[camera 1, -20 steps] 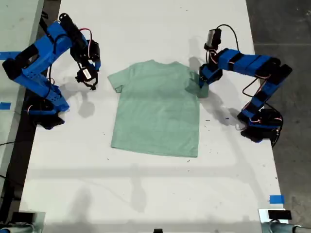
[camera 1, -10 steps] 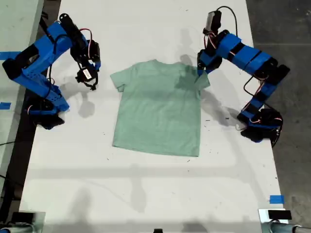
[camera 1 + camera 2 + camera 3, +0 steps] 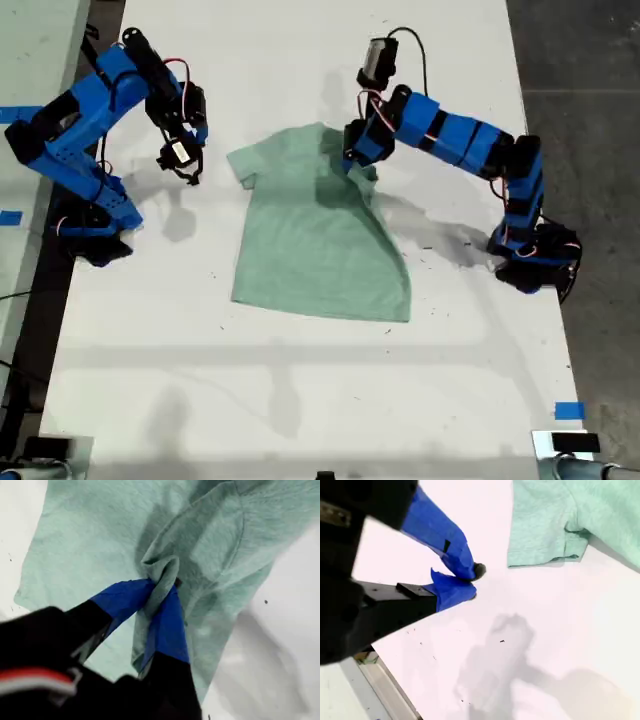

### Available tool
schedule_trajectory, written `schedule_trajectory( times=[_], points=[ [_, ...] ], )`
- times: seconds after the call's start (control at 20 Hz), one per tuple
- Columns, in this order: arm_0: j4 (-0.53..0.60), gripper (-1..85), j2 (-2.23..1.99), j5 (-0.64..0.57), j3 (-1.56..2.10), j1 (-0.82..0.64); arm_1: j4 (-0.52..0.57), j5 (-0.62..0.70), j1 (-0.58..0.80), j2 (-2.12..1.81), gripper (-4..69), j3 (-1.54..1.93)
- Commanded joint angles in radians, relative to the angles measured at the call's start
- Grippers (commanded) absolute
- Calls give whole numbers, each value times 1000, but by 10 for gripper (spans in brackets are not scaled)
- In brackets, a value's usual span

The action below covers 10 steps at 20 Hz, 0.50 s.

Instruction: Fold tshirt

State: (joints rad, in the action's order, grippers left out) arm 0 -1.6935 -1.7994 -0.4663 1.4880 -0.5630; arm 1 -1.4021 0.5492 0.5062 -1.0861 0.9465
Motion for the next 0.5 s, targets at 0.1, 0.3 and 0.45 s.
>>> schedule_trajectory(
  times=[0.1,0.3,0.45],
  points=[
    [11,0,-9,20,-9,35,198,0,-44,130,316,-92],
    [11,0,-8,21,-9,37,147,15,-52,97,400,-117],
    [2,3,-3,29,-9,37,-3,35,-34,-60,396,-89]
  ],
)
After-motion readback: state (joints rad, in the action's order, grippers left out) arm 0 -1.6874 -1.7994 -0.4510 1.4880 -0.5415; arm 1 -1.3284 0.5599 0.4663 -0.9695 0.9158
